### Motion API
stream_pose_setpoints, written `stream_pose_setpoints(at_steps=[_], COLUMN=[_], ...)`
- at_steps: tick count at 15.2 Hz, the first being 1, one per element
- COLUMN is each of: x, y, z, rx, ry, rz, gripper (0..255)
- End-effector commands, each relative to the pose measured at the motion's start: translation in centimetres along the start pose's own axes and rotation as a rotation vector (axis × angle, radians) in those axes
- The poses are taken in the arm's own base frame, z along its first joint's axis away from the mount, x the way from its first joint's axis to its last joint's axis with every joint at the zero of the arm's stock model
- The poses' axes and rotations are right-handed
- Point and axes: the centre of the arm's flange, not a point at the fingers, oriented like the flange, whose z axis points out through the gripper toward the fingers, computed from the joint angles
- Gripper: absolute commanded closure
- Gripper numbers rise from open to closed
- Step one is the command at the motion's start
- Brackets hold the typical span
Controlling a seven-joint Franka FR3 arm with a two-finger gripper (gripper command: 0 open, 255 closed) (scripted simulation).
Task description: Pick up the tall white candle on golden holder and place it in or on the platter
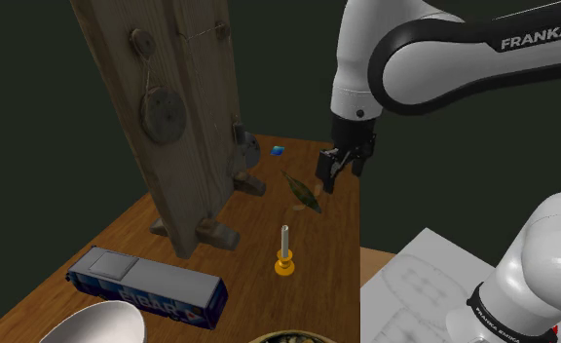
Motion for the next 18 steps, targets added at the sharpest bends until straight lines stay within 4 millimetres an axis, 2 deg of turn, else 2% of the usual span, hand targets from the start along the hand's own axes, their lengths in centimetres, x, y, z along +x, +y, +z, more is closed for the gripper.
stream_pose_setpoints(at_steps=[1, 10, 11, 18], x=[0.7, 3.3, 3.5, 3.5], y=[-2.1, -11.8, -12.4, -12.5], z=[1.1, 6.6, 6.9, 10.6], rx=[0.008, 0.037, 0.039, 0.039], ry=[0.003, 0.012, 0.012, 0.012], rz=[0.002, 0.007, 0.007, 0.007], gripper=[0, 0, 0, 0])
